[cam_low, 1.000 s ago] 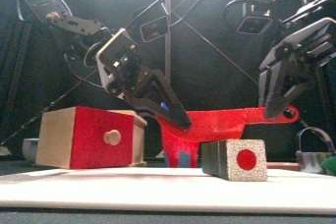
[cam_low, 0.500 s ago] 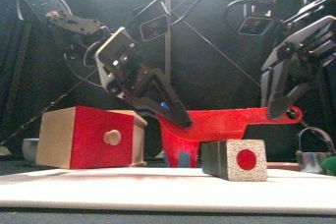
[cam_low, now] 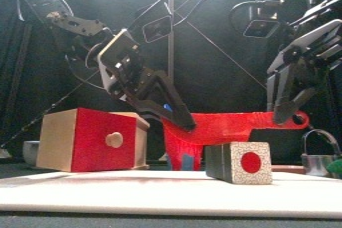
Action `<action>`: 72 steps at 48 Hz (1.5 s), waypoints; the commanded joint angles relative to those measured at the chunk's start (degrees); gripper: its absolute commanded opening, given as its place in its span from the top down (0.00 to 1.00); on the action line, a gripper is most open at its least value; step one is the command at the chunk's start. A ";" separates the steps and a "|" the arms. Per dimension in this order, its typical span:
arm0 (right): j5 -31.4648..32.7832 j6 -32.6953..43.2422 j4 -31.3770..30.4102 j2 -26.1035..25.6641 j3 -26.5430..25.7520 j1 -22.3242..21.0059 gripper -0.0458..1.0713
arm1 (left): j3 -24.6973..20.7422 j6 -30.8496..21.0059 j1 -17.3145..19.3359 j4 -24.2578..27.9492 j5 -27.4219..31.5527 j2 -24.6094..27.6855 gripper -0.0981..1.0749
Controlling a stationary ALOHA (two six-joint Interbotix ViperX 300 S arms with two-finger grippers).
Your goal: Cut sushi roll
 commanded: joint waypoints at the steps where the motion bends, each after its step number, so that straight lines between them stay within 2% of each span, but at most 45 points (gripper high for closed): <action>1: 0.09 -0.09 -0.09 -0.09 -0.53 -0.53 0.59 | -0.62 0.00 -0.62 0.00 0.00 -0.09 0.50; 23: -2.72 0.00 -0.53 4.66 -0.62 -0.53 0.59 | -0.44 0.09 0.09 0.00 1.76 1.49 0.50; 32: -2.72 0.00 -0.44 8.61 -0.97 -0.44 0.59 | -0.70 0.62 2.72 1.58 5.01 1.49 0.50; 39: -2.64 -0.18 -0.79 9.40 -1.41 -0.53 0.59 | -0.79 0.79 4.04 3.25 6.15 1.41 0.50; 48: -0.97 -0.35 -3.08 7.47 -1.93 -1.05 0.59 | -0.88 0.79 5.27 4.48 6.15 0.70 0.50; 59: 2.90 -0.18 -4.75 1.14 -2.20 -0.62 0.59 | -0.88 0.79 4.92 6.15 6.15 -3.25 0.50; 65: 3.52 -0.09 -4.48 -2.20 -1.76 -0.09 0.59 | -0.88 0.79 3.52 7.03 6.15 -4.13 0.50; 72: 3.52 0.00 -3.87 -2.64 -1.05 2.99 0.59 | -0.97 0.70 0.00 6.94 5.80 -2.46 0.50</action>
